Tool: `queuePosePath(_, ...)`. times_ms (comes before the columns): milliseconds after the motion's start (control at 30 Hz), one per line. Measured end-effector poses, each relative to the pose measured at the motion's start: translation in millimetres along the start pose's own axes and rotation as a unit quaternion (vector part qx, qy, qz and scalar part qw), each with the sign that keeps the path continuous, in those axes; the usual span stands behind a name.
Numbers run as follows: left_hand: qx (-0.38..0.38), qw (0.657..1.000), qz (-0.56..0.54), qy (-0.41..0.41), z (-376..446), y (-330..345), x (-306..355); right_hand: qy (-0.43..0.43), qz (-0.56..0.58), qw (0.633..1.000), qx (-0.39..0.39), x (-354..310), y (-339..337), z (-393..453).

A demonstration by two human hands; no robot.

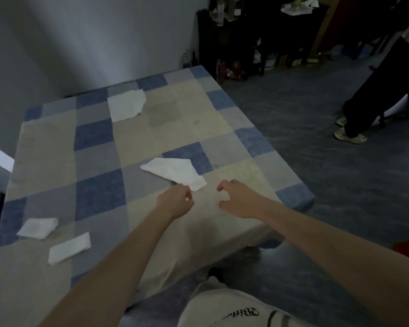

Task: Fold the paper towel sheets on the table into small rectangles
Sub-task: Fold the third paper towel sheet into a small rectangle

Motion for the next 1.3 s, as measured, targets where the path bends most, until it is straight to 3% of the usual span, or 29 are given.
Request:
queuePosePath(300,0.040,0.998,-0.014,-0.043,42,-19,-57,-0.006,-0.017,0.999,-0.039,-25,11,85)
queuePosePath(433,0.008,0.993,-0.055,-0.104,34,2,-90,-0.004,-0.037,0.997,-0.071,-28,25,106)
queuePosePath(633,-0.026,0.992,0.004,-0.127,38,1,-96,-0.028,-0.079,0.992,-0.093,-46,32,143)
queuePosePath(1000,0.010,0.983,-0.002,-0.182,43,1,-95,-0.071,-0.172,0.980,-0.068,-63,59,197)
queuePosePath(1300,0.016,0.984,0.002,-0.176,45,-1,-100,-0.098,-0.190,0.976,-0.029,-59,64,207)
Point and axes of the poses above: each hand's wrist, its own z-axis towards the middle knuckle, its own y-axis out of the palm, x = y × z, the point moved 6 cm from there along z, towards the middle knuckle, and after that the axes turned 3 degrees about y, right-handed, at the moved point
